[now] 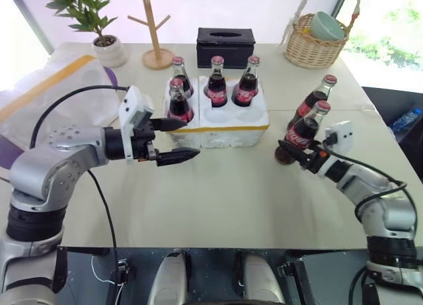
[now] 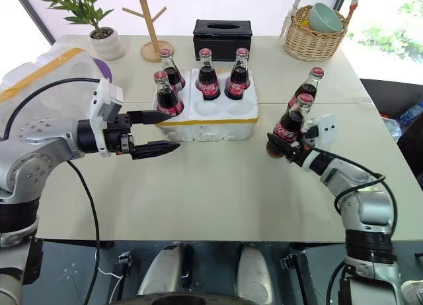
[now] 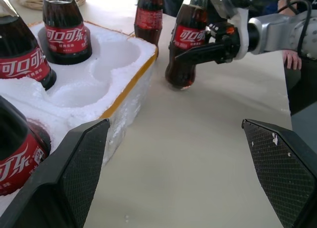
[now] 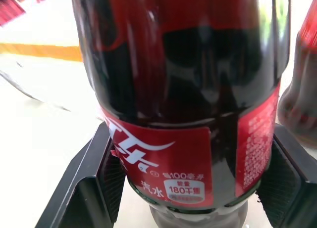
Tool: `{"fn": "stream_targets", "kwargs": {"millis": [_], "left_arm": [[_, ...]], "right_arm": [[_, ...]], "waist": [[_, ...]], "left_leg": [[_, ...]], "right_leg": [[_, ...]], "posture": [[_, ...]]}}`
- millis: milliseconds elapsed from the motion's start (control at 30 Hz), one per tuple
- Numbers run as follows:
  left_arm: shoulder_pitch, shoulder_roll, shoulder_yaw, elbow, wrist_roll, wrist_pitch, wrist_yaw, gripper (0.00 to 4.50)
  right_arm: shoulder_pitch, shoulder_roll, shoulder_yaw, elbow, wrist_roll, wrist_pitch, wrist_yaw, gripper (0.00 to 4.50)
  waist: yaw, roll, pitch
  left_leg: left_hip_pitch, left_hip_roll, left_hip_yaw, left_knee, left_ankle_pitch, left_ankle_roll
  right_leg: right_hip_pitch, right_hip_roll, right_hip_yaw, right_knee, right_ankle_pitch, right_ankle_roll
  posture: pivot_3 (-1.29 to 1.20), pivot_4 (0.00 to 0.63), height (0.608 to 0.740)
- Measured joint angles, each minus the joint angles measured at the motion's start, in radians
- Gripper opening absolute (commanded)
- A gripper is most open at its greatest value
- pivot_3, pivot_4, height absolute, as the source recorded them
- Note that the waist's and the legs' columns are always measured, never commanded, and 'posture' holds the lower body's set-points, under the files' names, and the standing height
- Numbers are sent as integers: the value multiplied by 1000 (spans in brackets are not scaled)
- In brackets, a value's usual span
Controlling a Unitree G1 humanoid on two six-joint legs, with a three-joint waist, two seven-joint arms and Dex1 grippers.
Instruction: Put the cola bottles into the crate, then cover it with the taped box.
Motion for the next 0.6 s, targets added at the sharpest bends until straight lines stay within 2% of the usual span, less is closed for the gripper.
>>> {"fn": "stream_targets", "kwargs": {"millis": [133, 200, 367, 500, 600], "left_arm": [[26, 19, 47, -18, -41, 22, 24, 4500], [32, 27, 76, -28, -60, 27, 39, 4500], [51, 30, 98, -45, -81, 27, 77, 4500], [65, 29, 105, -63, -90, 26, 102, 4500], [72, 30, 110, -71, -102, 26, 117, 4500]], "right_arm": [[-163, -89, -37, -59, 134, 87, 64, 2824], [-270, -89, -22, -80, 181, 109, 94, 2824], [-527, 65, 131, 31, 139, 97, 73, 2824], [-614, 202, 254, 227, 17, 37, 38, 2824], [-638, 250, 297, 352, -56, -17, 41, 2824]], "waist": [[-13, 1, 1], [-22, 1, 1], [-27, 1, 0], [-17, 0, 1], [-15, 0, 1]], "left_leg": [[0, 0, -1, -2, 0, 0], [0, 1, -1, -2, 0, 0], [1, 1, -1, -2, 0, 0], [-3, 0, -1, -1, 0, 0], [-12, 0, -1, 1, 0, 0]], "right_leg": [[-1, 1, 0, 0, 0, 0], [-1, 1, -1, 0, 0, -1], [-1, 1, 0, 1, 0, -1], [-3, 0, -1, 0, 0, -1], [-10, 0, -1, 1, 0, 0]], "posture": [[0, 150, 736], [0, 150, 736], [0, 150, 736], [0, 150, 736], [0, 150, 736]]}}
